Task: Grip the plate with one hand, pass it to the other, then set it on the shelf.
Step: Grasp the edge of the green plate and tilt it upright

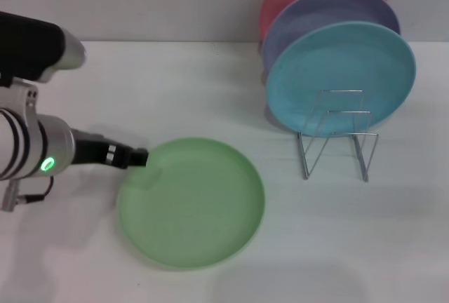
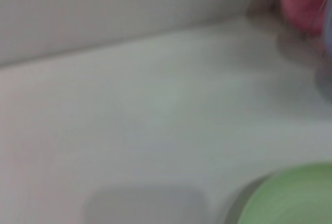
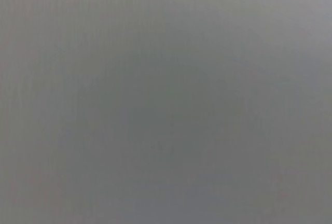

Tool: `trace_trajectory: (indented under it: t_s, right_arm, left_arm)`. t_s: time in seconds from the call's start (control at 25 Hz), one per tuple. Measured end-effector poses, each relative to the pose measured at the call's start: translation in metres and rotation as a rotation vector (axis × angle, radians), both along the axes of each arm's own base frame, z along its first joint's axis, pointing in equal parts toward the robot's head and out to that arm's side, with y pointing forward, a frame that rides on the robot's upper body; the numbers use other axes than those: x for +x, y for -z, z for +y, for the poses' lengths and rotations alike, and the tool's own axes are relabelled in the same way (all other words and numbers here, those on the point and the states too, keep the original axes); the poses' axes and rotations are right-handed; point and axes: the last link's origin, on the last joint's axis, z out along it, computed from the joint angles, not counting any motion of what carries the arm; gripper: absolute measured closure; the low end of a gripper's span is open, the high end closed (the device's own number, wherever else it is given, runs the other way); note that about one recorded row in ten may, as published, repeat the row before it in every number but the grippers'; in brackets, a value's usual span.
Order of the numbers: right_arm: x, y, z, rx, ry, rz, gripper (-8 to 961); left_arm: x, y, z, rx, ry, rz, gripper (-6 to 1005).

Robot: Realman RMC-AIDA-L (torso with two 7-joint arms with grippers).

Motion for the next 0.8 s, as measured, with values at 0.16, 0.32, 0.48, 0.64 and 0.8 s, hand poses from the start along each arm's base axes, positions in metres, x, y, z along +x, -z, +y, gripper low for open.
trace_trajectory:
  t_s: [0.16, 0.32, 0.48, 0.64, 0.8]
  right_arm:
    - [-0.001, 0.003, 0.008, -0.016, 0.02, -0.022, 381]
    - [-0.001, 0.006, 0.012, -0.028, 0.023, -0.028, 381]
    - [-0.002, 0.007, 0.014, -0.029, 0.023, -0.031, 382]
    - [-0.002, 0.006, 0.014, -0.029, 0.023, -0.036, 382]
    - [-0.002, 0.005, 0.015, -0.024, 0.029, -0.053, 381]
  left_arm:
    - [-0.002, 0.007, -0.001, -0.03, -0.05, 0.01, 248]
    - [-0.011, 0.015, 0.001, -0.061, -0.09, 0.028, 253]
    - [-0.016, 0.02, 0.003, -0.082, -0.112, 0.04, 259]
    - [-0.021, 0.026, 0.005, -0.101, -0.132, 0.044, 264]
    - [-0.024, 0.029, 0.008, -0.111, -0.149, 0.045, 269]
